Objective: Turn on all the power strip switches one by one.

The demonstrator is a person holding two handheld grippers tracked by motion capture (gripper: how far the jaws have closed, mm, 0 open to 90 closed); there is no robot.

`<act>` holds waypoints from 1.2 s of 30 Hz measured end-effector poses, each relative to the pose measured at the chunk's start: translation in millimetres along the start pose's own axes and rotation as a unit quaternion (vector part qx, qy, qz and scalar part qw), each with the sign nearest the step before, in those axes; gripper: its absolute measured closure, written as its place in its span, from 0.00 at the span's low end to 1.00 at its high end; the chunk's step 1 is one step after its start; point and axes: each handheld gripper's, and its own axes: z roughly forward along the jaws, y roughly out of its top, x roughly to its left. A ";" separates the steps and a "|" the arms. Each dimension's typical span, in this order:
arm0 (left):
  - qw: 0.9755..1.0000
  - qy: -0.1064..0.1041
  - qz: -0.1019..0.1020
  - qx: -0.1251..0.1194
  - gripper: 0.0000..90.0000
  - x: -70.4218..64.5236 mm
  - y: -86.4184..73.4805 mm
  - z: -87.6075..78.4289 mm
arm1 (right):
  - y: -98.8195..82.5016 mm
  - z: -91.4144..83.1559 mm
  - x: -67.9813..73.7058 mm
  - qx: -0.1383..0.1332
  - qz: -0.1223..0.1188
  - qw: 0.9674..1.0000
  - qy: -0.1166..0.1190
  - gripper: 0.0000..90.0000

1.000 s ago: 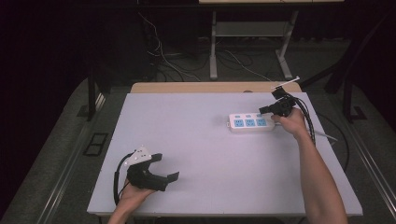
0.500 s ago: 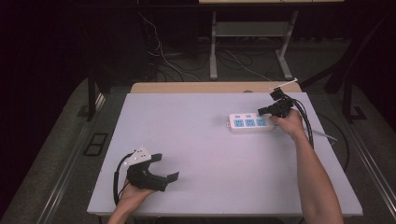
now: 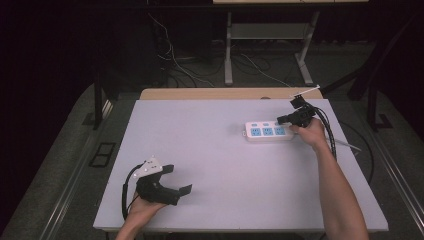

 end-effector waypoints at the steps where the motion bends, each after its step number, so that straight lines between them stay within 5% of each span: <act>1: 1.000 0.000 -0.001 0.000 0.00 0.2 0.0 0.0 | 0.3 0.5 1.0 0.000 -0.003 1.000 -0.002 1.00; 36: 1.000 0.001 0.001 0.006 0.00 -0.2 -0.3 1.9 | -1.5 3.8 6.0 0.002 -0.021 1.000 -0.017 1.00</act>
